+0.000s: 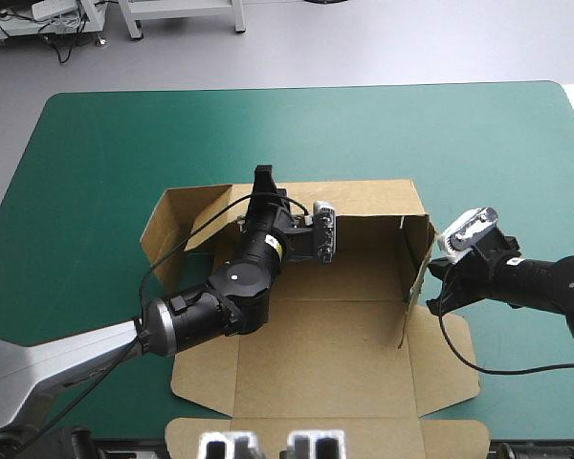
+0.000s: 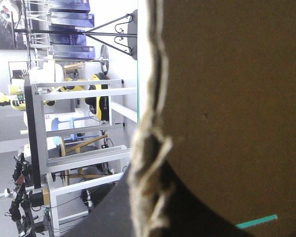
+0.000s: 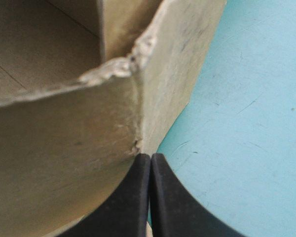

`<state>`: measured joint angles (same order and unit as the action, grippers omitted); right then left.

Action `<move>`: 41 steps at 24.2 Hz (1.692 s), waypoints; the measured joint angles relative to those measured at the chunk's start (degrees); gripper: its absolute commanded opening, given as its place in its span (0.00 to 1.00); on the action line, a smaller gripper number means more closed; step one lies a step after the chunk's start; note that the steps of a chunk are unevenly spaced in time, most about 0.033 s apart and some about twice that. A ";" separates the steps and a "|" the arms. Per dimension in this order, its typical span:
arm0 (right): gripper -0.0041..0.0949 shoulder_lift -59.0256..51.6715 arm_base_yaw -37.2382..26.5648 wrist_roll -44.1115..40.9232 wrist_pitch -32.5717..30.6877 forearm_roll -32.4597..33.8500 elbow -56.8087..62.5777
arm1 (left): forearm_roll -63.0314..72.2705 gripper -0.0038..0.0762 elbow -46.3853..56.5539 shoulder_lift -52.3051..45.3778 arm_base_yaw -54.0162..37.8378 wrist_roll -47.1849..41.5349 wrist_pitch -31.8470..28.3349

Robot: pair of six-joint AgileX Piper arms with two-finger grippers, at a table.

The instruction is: Fold the box

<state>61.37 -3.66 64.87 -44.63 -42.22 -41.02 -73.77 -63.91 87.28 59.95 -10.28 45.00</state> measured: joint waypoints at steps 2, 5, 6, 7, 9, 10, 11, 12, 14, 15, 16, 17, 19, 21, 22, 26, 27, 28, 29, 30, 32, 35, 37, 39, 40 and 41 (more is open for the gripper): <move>0.16 0.00 0.00 0.30 0.11 0.82 0.21 | 0.00 0.03 0.00 0.00 0.00 0.00 0.00; 0.40 -0.01 0.00 0.54 0.97 3.39 0.48 | 0.00 0.03 0.00 0.00 0.00 0.00 0.00; 0.44 -0.01 0.00 1.34 1.30 4.05 0.53 | 0.00 0.03 0.00 0.00 0.00 0.00 0.00; 0.47 -0.01 0.00 2.19 1.36 4.07 0.53 | 0.00 0.03 0.00 0.00 0.00 0.00 0.00; 0.48 -0.01 0.00 5.23 1.74 3.32 0.53 | 0.00 0.03 0.00 0.00 0.00 0.00 0.00; 0.48 -0.01 0.00 7.37 2.37 1.83 0.53 | 0.00 0.03 0.00 0.00 0.00 0.00 0.05; 0.48 0.05 0.00 8.56 2.60 0.65 0.53 | 0.00 0.03 0.00 0.00 0.00 0.00 0.05; 0.48 0.46 0.00 11.03 2.79 -2.08 0.53 | 0.00 0.03 0.00 0.00 0.00 0.00 0.10; 0.48 2.50 0.00 14.64 2.57 -6.54 0.60 | 0.00 0.03 0.00 0.00 0.00 0.00 0.39; 0.48 3.88 0.00 15.97 2.22 -8.57 0.60 | 0.00 0.03 0.00 0.00 0.00 -0.06 0.55; 0.48 5.29 0.00 17.03 1.63 -10.56 0.60 | 0.00 0.03 0.00 0.05 0.00 -0.06 0.60; 0.48 6.77 0.00 18.20 0.73 -12.55 0.60 | 0.00 0.03 0.00 0.05 0.00 -0.06 0.60; 0.48 8.80 0.00 21.19 -1.13 -16.32 0.60 | 0.00 0.03 0.00 0.05 0.00 -0.06 0.81; 0.48 9.54 0.00 23.40 -1.84 -18.94 0.60 | 0.00 0.03 0.00 0.05 0.00 -0.06 1.00; 0.48 9.79 0.00 24.42 -2.10 -20.57 0.60 | 0.00 0.03 0.00 0.05 0.00 -0.06 1.26; 0.48 9.96 0.00 26.03 -2.26 -25.35 0.61 | -0.12 0.03 0.00 0.05 0.00 -0.24 1.73; 0.48 10.01 0.00 26.16 -2.07 -26.18 0.61 | -0.16 0.03 0.00 0.05 0.00 -0.39 1.86; 0.48 10.03 0.00 26.44 -1.79 -27.21 0.61 | -0.24 0.03 0.00 0.05 0.00 -0.39 1.96; 0.48 10.14 0.00 26.81 -1.42 -28.14 0.61 | -0.24 0.03 0.00 0.05 0.00 -0.39 1.97; 0.48 10.20 0.00 27.14 -0.85 -29.25 0.61 | -0.24 0.03 0.00 0.05 0.00 -0.39 1.92; 0.46 10.30 0.00 28.07 0.74 -31.57 0.61 | -0.11 0.03 0.00 0.10 0.00 -0.39 1.35; 0.37 10.30 0.00 29.48 2.76 -33.72 0.61 | -0.04 0.03 0.00 0.10 0.00 -0.39 1.28; 0.21 10.30 0.00 30.97 3.35 -34.69 0.61 | -0.04 0.03 0.00 0.10 0.00 -0.39 1.16; 0.01 10.30 0.12 31.64 3.68 -35.18 0.61 | -0.04 0.03 0.00 0.10 0.00 -0.39 0.86; 0.03 10.30 0.12 31.86 4.08 -35.31 0.61 | -0.04 0.03 0.00 0.10 0.00 -0.39 0.69; 0.04 10.30 0.12 31.96 4.71 -35.48 0.61 | -0.04 0.03 0.00 0.10 0.00 -0.39 0.55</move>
<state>71.67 -3.54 96.82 -39.92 -77.69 -40.41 -73.81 -63.91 87.39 59.95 -10.68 45.55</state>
